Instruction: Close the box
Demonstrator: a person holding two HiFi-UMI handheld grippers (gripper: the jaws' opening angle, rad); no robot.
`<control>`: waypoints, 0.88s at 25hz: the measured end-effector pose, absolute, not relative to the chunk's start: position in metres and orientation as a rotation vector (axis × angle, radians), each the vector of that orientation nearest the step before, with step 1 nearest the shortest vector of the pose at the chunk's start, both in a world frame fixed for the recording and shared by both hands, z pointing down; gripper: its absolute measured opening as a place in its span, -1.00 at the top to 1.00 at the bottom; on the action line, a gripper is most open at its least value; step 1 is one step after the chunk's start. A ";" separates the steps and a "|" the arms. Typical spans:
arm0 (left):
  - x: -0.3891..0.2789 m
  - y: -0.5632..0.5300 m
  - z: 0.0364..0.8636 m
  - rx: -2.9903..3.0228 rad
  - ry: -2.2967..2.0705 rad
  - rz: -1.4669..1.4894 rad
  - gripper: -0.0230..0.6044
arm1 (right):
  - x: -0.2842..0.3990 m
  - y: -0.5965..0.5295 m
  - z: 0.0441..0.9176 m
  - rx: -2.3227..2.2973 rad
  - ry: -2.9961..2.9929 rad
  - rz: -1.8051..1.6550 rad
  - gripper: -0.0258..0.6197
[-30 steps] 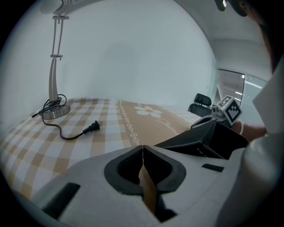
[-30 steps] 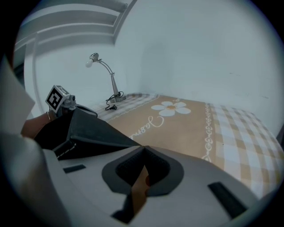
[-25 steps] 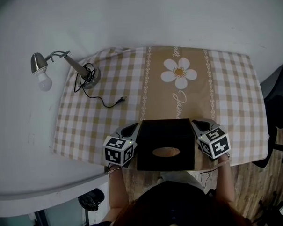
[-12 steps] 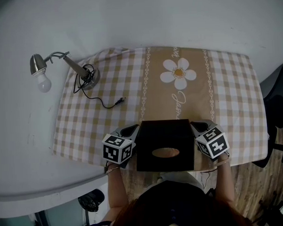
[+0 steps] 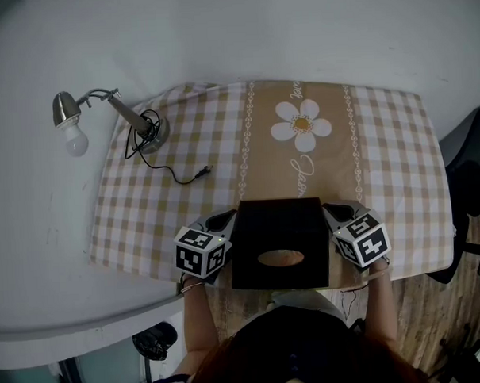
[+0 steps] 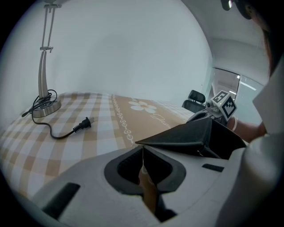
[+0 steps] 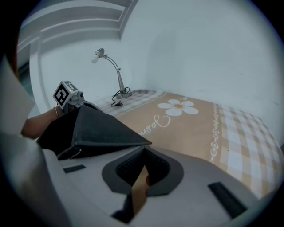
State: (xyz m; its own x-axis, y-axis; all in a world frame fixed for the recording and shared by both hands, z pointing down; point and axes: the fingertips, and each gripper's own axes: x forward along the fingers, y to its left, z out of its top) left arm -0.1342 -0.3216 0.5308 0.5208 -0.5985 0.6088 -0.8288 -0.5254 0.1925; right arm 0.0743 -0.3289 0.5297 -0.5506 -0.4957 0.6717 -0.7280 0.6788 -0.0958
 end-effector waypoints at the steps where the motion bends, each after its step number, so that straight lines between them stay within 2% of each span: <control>1: -0.134 -0.323 0.529 2.303 -1.168 0.660 0.84 | 0.075 -0.330 0.528 0.943 -2.273 0.484 0.87; 22: -0.139 -0.340 0.504 2.339 -1.237 0.606 0.84 | 0.077 -0.348 0.505 1.046 -2.307 0.419 0.87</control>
State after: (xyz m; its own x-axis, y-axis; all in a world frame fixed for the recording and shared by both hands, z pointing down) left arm -0.1387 -0.3402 0.5041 0.5079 -0.6578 0.5563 -0.8427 -0.5134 0.1622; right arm 0.0766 -0.3484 0.5050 -0.5344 -0.5850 0.6101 -0.7623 0.6454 -0.0489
